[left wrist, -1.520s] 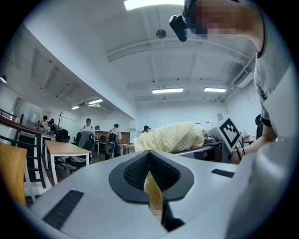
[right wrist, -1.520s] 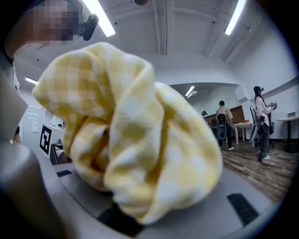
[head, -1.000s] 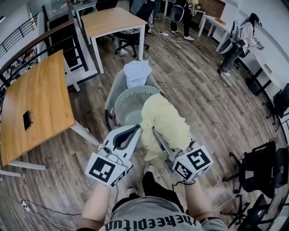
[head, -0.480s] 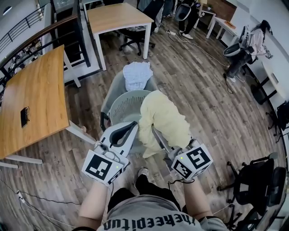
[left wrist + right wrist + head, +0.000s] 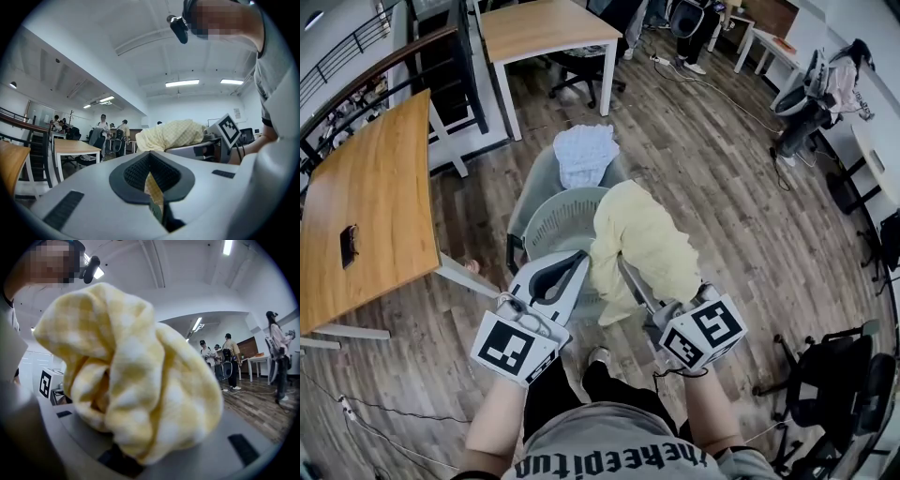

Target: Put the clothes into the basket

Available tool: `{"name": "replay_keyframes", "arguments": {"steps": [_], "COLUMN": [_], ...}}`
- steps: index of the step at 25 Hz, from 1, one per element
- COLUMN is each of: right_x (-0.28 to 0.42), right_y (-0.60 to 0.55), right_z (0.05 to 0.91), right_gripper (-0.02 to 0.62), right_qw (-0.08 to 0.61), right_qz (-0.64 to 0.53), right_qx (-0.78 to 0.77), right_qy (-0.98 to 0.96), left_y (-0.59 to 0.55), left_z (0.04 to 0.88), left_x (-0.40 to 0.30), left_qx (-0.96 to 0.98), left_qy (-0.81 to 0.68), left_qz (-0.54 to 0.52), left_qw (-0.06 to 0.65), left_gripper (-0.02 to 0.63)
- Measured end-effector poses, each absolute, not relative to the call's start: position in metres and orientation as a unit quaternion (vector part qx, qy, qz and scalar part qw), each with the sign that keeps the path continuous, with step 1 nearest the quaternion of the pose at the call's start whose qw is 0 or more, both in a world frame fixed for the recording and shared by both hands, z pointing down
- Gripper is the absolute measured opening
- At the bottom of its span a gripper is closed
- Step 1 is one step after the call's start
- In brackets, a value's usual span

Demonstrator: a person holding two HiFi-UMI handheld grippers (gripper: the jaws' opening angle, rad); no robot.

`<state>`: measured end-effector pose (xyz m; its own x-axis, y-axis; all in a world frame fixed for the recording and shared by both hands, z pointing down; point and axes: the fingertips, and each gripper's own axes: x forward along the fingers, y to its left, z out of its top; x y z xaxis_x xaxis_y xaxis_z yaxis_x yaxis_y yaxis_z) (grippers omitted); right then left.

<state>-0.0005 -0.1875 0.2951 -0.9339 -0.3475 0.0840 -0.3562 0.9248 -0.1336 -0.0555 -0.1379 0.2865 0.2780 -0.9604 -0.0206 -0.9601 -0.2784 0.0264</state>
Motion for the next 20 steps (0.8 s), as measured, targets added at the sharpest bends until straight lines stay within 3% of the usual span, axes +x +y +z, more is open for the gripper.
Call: {"name": "replay_keyframes", "arguments": {"steps": [20], "right_x": [-0.041], "right_y": [-0.225], "right_z": [0.283], "right_gripper": [0.206], "right_qw": [0.021], "right_qz": [0.071], "right_qx": [0.307], "right_qy": [-0.949], "left_y": [-0.186], "left_z": [0.288], "left_x": [-0.105], "left_qx": [0.873], "left_qy": [-0.488], "left_qz": [-0.017], "left_qw": [0.021], "left_gripper": [0.014]}}
